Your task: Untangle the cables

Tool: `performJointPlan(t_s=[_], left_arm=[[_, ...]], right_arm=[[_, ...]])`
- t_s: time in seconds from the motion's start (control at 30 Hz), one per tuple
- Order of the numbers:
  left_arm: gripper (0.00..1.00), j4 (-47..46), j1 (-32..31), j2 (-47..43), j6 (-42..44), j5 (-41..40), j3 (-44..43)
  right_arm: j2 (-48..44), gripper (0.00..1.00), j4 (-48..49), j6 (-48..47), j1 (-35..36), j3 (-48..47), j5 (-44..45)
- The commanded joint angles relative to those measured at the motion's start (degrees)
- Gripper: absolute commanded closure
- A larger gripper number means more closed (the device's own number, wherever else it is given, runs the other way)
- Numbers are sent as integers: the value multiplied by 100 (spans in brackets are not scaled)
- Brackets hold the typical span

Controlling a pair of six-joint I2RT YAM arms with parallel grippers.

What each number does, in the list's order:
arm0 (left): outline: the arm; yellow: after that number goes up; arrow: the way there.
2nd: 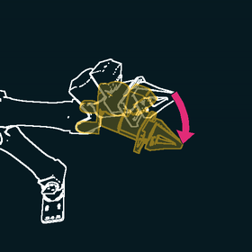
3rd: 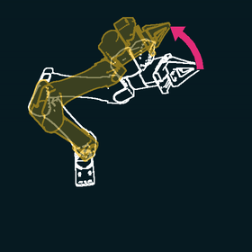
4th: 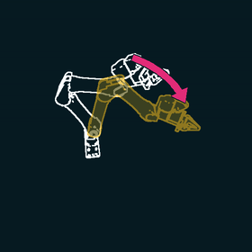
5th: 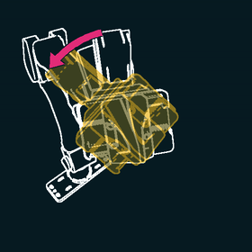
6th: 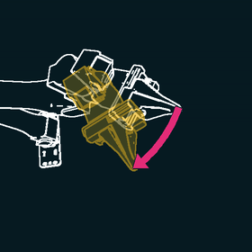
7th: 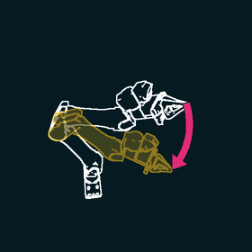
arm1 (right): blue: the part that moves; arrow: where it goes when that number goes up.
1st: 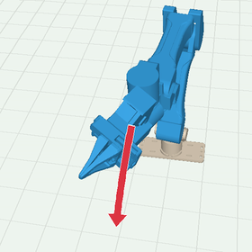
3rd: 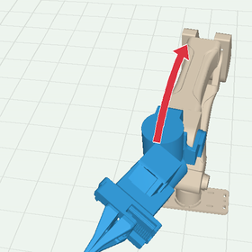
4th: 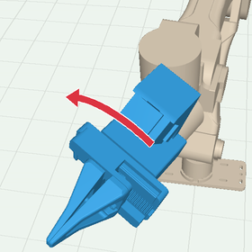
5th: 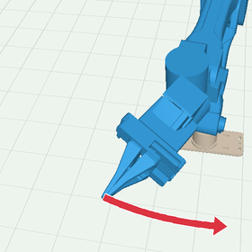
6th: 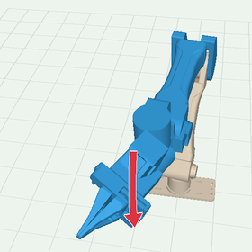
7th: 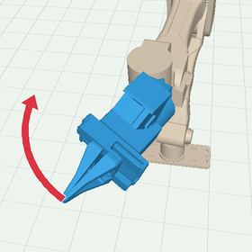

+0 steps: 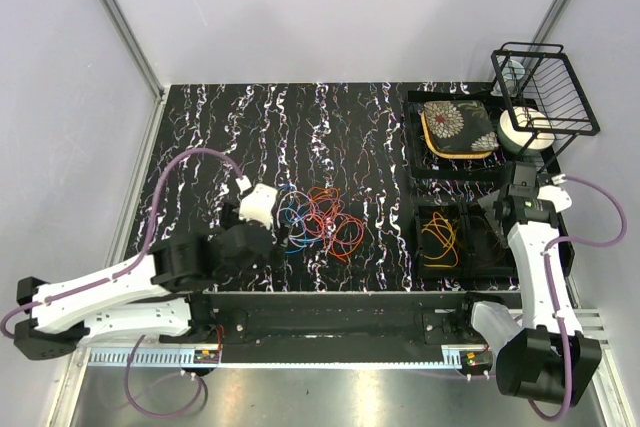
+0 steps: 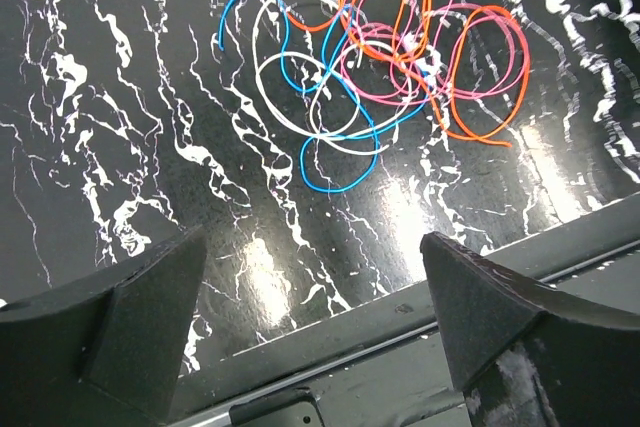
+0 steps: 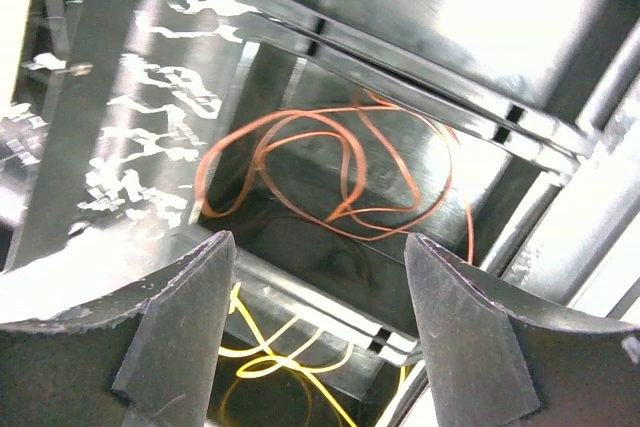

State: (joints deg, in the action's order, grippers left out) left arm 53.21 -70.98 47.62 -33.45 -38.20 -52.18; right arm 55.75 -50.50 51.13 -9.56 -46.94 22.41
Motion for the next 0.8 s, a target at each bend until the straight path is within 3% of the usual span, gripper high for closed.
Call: performJointPlan(t_s=[0.0, 0.13, 0.33, 0.6, 0.77], left_arm=[[6, -232, -12, -541, 85, -241, 77], [4, -320, -12, -745, 119, -276, 112], [3, -338, -21, -692, 155, -276, 94], [3, -338, -21, -648, 181, -346, 86], [3, -346, -21, -552, 216, -373, 77]], right_arm=[[-82, 25, 189, -718, -28, -535, -298], [242, 25, 760, -755, -28, -711, -510], [1280, 36, 857, -350, -55, -1133, -545], [1825, 41, 1147, 10, -177, -976, -580], [1975, 54, 1306, 11, -239, -791, -607]])
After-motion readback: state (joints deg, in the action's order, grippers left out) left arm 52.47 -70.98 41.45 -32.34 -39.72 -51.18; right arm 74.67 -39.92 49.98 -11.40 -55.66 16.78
